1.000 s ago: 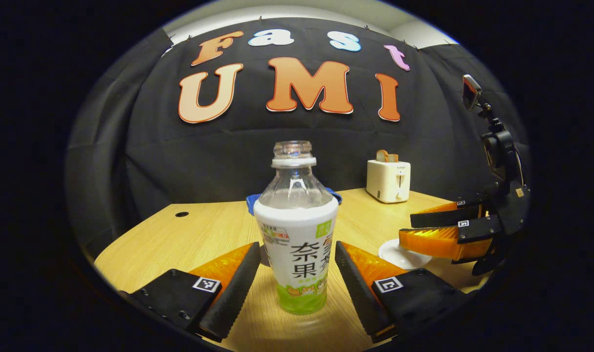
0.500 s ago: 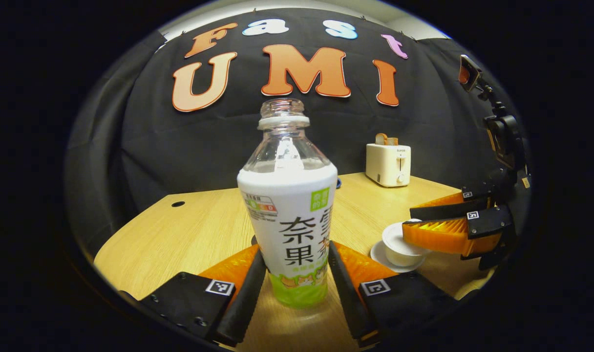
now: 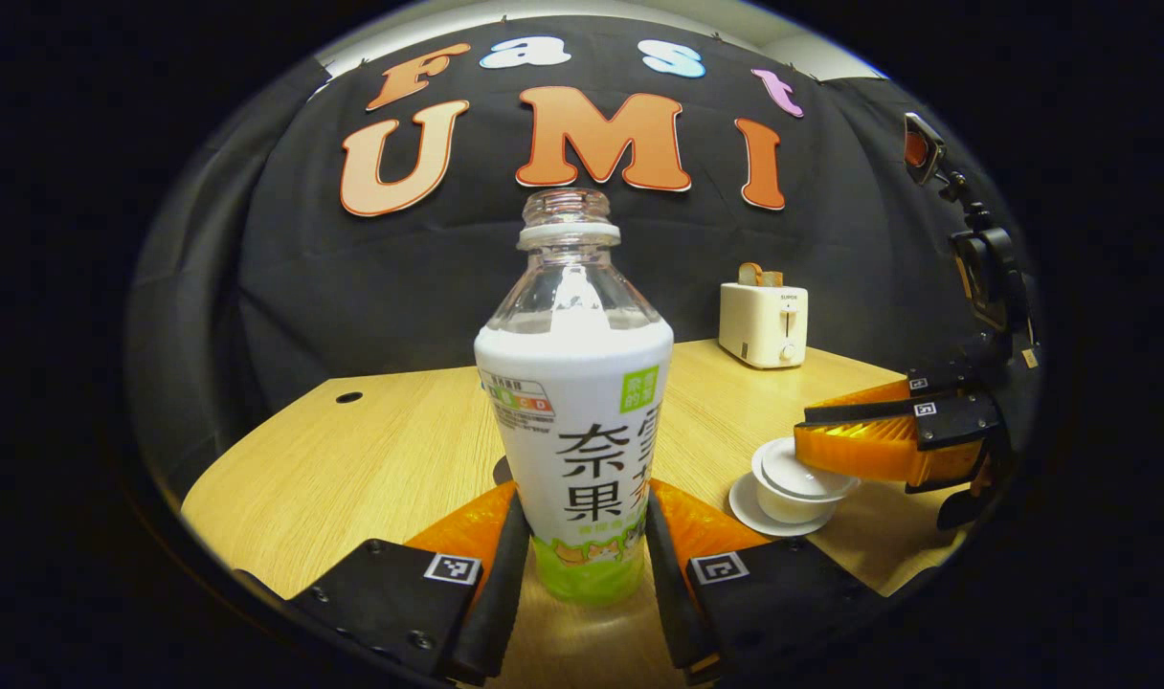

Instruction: Open the teacup lid with one hand, grasp the water bottle and pour water into the teacup with the other hand; after pouring, place the water bottle on the coaster and then close the teacup lid.

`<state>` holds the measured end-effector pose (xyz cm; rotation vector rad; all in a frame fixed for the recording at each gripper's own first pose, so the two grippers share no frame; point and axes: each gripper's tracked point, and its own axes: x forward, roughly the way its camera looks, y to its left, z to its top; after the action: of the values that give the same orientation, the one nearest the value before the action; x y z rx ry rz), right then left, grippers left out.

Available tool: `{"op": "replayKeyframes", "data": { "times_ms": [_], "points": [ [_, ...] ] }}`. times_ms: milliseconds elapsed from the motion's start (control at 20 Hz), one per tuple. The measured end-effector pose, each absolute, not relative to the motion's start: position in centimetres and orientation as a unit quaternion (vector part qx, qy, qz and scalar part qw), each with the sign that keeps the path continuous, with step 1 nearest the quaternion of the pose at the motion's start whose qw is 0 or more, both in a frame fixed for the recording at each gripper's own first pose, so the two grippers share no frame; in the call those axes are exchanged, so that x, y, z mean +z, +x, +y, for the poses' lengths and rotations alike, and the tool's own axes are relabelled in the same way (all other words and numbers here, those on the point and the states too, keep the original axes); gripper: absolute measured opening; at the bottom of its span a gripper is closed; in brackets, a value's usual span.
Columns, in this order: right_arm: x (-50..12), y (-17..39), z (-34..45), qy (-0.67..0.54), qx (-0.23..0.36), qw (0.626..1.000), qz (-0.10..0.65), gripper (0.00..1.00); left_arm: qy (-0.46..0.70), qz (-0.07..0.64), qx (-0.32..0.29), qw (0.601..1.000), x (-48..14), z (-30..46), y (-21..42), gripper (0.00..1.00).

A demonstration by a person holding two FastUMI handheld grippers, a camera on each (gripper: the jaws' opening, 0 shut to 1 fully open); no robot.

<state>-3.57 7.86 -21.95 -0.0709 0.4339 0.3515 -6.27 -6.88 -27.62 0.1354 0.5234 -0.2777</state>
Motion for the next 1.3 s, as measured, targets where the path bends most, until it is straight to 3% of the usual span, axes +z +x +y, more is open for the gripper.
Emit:
{"op": "replayKeyframes", "data": {
  "times_ms": [550,950,1000,1300],
  "points": [
    [-18.2,-2.6,4.6,-0.021,0.135,0.976,0.169,0.21,0.238,0.243,-0.103,0.935,-25.3,-3.1,-4.0,0.63],
    [-16.5,-2.4,1.7,-0.033,0.107,0.983,0.149,0.20,0.423,0.224,-0.124,0.869,-24.7,-2.7,-3.2,0.67],
    [-16.4,-2.4,1.4,-0.033,0.104,0.983,0.146,0.21,0.436,0.225,-0.126,0.862,-24.9,-2.8,-3.1,0.63],
    [-15.7,-2.7,-0.6,-0.032,0.087,0.986,0.140,0.20,0.537,0.208,-0.146,0.804,-25.3,-3.3,-3.3,0.65]
  ]
}}
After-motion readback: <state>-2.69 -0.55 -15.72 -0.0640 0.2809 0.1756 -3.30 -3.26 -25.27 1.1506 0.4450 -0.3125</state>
